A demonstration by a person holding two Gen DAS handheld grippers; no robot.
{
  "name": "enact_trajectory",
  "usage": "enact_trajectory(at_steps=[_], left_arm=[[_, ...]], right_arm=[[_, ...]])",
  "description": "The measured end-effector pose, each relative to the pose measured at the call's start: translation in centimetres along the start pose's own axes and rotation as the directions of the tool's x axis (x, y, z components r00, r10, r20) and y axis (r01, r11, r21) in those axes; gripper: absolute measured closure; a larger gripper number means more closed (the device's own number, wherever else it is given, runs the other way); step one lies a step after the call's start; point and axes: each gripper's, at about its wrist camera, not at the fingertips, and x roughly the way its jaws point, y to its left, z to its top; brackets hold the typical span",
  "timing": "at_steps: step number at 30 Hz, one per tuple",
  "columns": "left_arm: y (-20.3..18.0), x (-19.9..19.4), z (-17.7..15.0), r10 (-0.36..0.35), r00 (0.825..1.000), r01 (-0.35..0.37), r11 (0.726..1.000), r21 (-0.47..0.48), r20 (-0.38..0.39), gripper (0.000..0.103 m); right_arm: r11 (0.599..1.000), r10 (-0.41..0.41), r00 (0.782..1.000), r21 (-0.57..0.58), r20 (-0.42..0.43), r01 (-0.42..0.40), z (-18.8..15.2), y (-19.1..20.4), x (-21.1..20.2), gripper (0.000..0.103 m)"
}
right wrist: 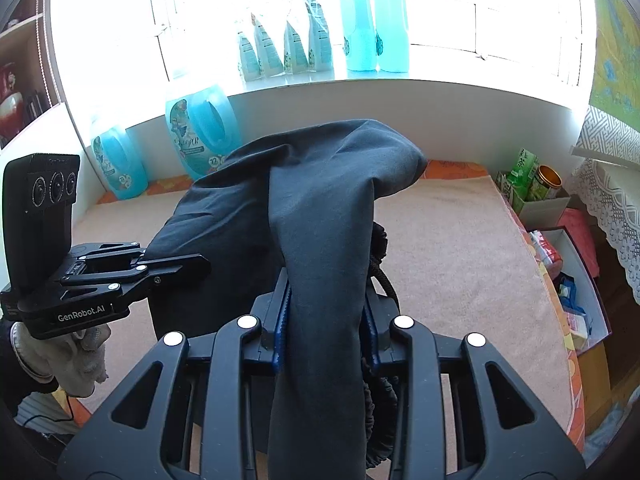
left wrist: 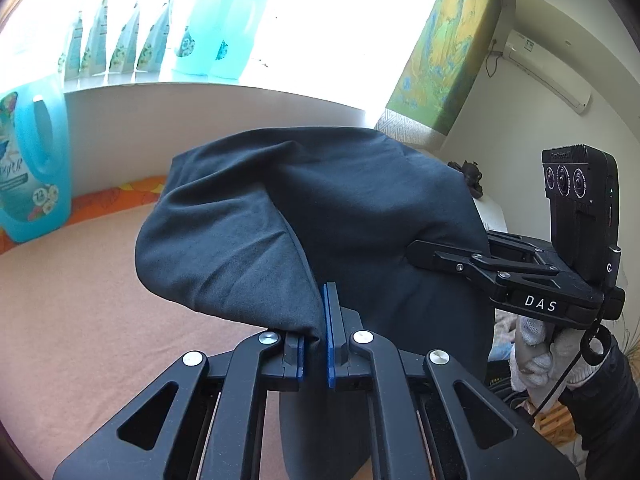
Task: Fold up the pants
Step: 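Lift the pants end with the right tool and fold it toward the window, then lay the folded end onto the pants and open the right tool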
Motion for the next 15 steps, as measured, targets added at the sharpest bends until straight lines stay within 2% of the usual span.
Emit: enact_trajectory(at_steps=[8,15], left_arm=[[2.1,2.8,5.4,0.046,0.998,-0.047,0.998,0.047,0.037,0.098],[5.3,7.2,8.8,0.067,0.997,-0.069,0.996,0.049,0.037,0.098]], right_arm=[[0.999,-0.031,0.999,-0.027,0.019,0.031,6.8,-2.2,4.9,0.074],[0.998,-0.047,0.999,-0.047,-0.004,0.047,11.2,-5.3,11.4,0.074]])
